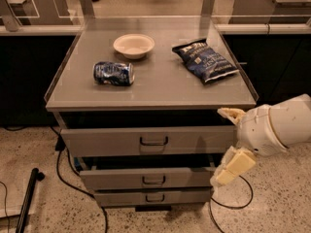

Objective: Open top drawer

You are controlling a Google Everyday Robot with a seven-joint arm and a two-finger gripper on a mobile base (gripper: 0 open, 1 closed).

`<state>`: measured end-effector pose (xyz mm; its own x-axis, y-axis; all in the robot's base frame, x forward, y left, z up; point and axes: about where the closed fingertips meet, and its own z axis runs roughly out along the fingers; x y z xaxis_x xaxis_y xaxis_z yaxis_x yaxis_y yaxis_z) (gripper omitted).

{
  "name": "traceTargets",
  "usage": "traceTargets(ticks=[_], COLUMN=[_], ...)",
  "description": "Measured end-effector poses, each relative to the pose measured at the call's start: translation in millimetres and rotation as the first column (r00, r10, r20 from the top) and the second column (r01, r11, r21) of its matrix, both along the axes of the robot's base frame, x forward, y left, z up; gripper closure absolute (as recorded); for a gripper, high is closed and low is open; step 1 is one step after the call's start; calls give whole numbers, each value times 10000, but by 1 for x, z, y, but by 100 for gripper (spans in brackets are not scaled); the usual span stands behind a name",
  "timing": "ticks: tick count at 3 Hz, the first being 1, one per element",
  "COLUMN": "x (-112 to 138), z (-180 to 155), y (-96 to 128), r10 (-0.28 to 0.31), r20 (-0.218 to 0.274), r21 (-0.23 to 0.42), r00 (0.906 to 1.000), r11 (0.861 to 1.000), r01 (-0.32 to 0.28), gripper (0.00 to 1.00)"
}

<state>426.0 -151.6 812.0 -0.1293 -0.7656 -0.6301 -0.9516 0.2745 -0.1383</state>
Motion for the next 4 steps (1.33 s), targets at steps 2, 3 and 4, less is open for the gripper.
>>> traceTargets(ticks=[2,3,4], x=[17,26,39], z=[-39,-57,-70], y=[11,11,15], r10=[12,-40,-7], r20=[-276,19,586], r21=[-147,-18,332], r00=[9996,10000,9983], r11=[9999,10000,9994], r01=[-16,40,-12], gripper=[0,0,0])
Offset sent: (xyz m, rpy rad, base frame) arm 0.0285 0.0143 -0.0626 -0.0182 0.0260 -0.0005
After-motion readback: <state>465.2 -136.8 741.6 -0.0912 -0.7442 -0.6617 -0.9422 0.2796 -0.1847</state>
